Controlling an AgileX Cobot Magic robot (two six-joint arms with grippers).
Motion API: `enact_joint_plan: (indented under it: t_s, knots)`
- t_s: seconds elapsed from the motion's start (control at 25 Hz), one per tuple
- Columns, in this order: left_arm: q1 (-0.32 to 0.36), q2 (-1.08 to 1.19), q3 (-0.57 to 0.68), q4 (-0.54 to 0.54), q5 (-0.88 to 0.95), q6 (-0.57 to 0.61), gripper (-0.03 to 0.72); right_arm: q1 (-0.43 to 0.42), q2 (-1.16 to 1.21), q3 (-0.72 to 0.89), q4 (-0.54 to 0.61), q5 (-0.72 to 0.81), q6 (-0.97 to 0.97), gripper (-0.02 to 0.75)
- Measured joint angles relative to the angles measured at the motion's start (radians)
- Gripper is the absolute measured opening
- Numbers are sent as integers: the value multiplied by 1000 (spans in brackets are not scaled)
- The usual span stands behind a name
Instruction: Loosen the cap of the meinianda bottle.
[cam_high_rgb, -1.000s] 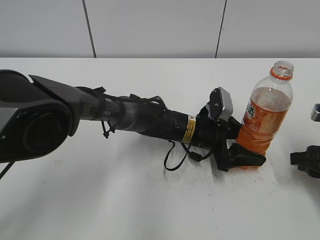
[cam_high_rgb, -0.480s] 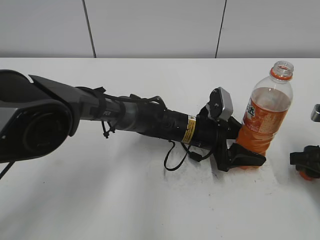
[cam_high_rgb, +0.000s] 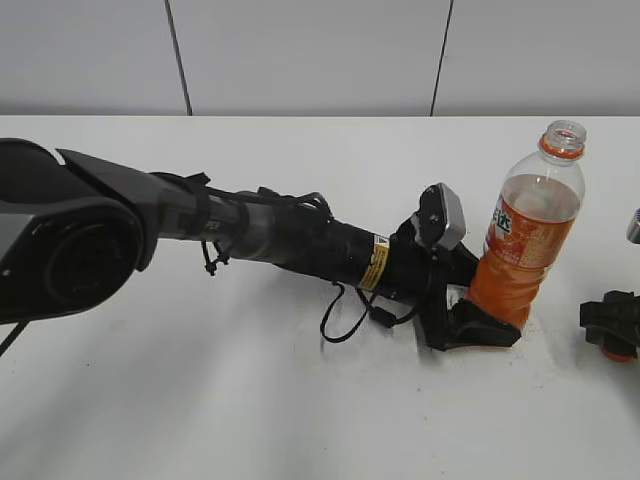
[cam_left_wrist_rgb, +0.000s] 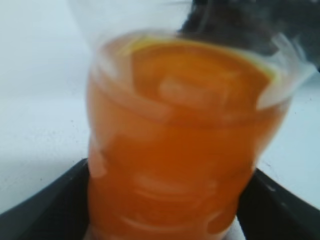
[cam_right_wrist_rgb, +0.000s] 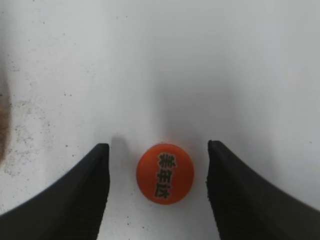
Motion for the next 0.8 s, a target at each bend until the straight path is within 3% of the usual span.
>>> enact_joint_plan:
  t_s: [0.64, 0.8]
  knots:
    - [61, -60, 0, 298, -5, -216, 666, 0, 0, 0, 0, 7, 9, 455]
    - [84, -83, 0, 328, 22, -272, 664, 0, -15, 0, 1, 9, 13, 455]
